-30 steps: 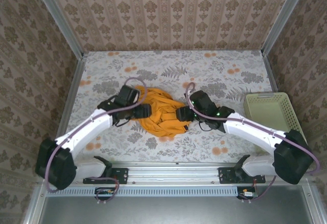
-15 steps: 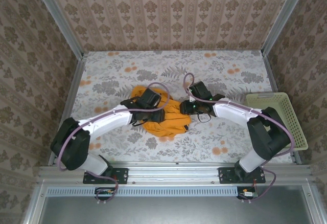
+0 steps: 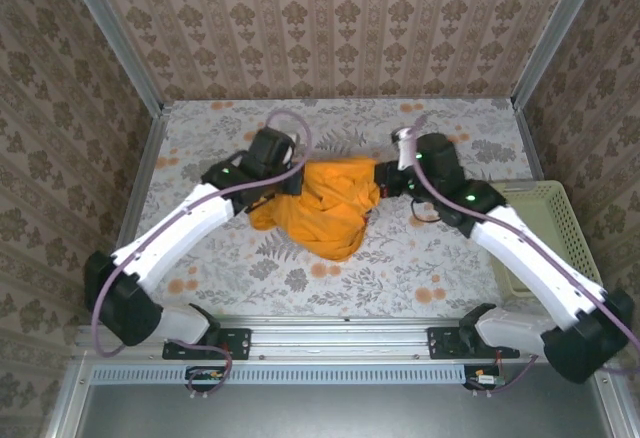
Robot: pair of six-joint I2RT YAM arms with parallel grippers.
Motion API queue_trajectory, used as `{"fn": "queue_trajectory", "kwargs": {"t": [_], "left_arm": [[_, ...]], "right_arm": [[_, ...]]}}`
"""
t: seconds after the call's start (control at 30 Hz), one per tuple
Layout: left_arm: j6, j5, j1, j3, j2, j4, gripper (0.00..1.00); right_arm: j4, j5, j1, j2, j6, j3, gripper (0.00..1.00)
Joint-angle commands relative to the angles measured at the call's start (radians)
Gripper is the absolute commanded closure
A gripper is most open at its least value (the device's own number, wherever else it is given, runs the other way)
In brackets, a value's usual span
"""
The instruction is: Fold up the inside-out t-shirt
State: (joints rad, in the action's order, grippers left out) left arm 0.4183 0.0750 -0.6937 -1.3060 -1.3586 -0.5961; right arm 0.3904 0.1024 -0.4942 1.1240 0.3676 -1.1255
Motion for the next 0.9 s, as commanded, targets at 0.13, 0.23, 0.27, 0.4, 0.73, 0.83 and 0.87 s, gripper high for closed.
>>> {"fn": "queue_trajectory", "kwargs": {"t": [0.13,0.23,0.27,0.4,0.73,0.83,0.87], "left_arm": [[-0.074,-0.114,-0.007,-0.017,0.221,0.137,0.99],[-0.043,-0.127,0.068,0.097,0.233,0.139,0.98],[-0.031,-0.146,0.1,0.122,0.216,0.117,1.0],[-0.031,-0.173,0.166,0.22,0.109,0.031,1.0],[0.002,-0.27,0.152,0.449,0.136,0.162,0.77],[0.009,-0.256,0.132,0.468,0.137,0.171,0.65],[0.014,-0.249,0.125,0.472,0.131,0.173,0.62]], "right_arm": [[0.094,-0.068,0.014,-0.206,-0.073,-0.144,1.0],[0.093,-0.06,0.014,-0.216,-0.065,-0.133,1.0],[0.085,-0.053,0.014,-0.209,-0.06,-0.122,1.0],[0.04,-0.019,0.013,-0.126,-0.004,-0.035,1.0],[-0.033,0.007,-0.012,0.111,0.122,0.093,1.0],[0.034,-0.072,-0.012,0.128,0.121,0.105,0.79],[0.062,-0.094,-0.012,0.136,0.113,0.103,0.7]]}}
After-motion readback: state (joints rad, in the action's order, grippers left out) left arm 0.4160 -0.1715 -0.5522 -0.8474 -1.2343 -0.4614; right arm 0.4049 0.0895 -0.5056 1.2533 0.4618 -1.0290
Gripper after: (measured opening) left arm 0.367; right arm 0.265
